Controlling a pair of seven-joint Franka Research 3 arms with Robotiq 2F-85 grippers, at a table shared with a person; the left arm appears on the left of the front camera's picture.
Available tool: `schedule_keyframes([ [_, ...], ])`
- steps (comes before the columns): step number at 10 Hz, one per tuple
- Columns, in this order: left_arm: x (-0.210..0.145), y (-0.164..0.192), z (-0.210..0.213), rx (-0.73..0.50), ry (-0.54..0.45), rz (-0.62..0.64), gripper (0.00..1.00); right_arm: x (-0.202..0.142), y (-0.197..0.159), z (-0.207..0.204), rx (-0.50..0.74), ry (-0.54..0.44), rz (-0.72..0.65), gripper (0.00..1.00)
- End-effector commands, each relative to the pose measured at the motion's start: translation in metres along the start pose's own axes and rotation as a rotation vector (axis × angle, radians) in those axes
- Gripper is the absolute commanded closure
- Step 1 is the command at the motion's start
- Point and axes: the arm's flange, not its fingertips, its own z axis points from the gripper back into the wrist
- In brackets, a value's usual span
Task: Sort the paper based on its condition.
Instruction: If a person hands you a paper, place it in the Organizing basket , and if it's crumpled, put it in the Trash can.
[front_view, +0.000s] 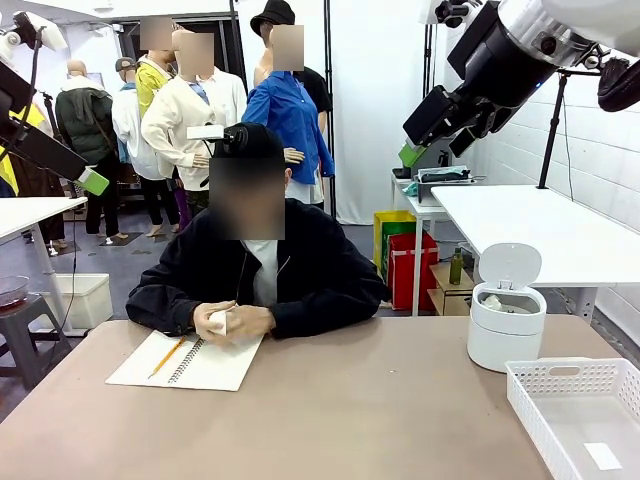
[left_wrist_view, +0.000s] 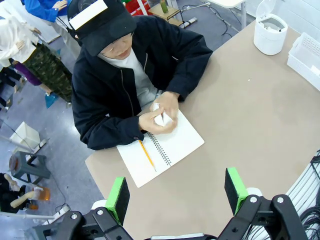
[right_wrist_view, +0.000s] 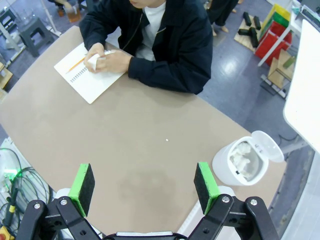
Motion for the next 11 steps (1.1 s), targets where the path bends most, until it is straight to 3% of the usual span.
schedule_keyframes([
  [1,-0.0001,0.0000,0.0005,0.000,-0.001,0.000,0.00,-0.0004,0.0002,-0.0003,-0.001,0.001,-0.003,0.00],
  [11,-0.0001,0.0000,0.0005,0.000,-0.001,0.000,0.00,-0.0004,0.0002,-0.0003,-0.001,0.001,-0.003,0.00],
])
